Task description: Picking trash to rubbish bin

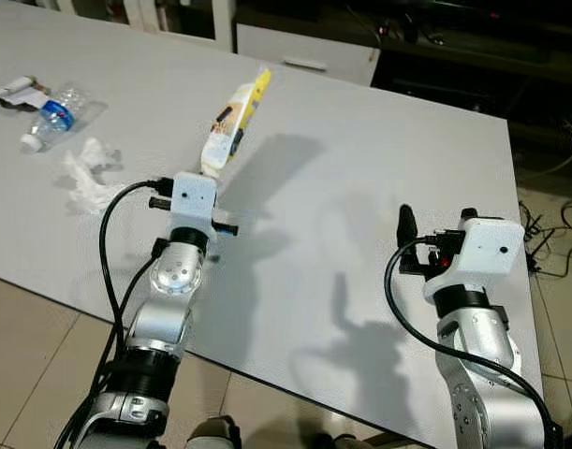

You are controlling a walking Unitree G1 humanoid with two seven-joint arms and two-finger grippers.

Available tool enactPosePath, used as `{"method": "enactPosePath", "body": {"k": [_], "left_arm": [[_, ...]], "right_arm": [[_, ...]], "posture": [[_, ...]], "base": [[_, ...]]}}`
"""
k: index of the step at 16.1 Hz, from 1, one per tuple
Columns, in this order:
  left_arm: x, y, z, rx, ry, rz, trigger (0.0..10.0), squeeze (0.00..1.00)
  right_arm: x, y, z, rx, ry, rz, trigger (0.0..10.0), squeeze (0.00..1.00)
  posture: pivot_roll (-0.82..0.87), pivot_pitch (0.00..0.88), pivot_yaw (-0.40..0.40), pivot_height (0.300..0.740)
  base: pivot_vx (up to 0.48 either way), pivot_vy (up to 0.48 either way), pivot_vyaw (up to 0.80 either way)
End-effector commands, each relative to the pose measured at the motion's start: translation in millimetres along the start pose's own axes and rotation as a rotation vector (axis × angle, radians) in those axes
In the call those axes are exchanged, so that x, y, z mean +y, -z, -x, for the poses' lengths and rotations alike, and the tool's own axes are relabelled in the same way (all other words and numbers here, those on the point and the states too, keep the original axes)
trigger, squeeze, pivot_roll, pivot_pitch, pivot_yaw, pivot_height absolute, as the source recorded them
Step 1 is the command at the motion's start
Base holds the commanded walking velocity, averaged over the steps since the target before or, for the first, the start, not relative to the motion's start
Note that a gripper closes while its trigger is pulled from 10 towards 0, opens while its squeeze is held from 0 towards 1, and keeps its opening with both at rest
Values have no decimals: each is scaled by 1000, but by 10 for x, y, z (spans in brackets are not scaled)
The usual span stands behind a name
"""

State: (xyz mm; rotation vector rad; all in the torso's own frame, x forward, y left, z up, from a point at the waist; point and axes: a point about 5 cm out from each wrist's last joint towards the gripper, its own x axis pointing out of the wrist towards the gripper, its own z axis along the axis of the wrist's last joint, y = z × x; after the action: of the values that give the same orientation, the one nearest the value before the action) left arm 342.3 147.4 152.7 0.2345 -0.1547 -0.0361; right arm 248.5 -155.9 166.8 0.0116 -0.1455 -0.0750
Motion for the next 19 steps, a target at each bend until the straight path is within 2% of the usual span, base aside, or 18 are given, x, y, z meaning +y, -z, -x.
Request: {"method": "enactPosePath", "body": {"k": [1,19], "left_arm": [[-33,-43,-22,-3,24,9,10000,0],[-61,-18,-44,31,59,4,10000,0]], "right_arm": [[-19,17,13,1,12,1,10000,0],[-11,36,38,1,28,-4,10000,0]], "posture": [[139,103,-43,740],[132,105,-26,740]], "base": [[0,368,0],[0,379,0]]}}
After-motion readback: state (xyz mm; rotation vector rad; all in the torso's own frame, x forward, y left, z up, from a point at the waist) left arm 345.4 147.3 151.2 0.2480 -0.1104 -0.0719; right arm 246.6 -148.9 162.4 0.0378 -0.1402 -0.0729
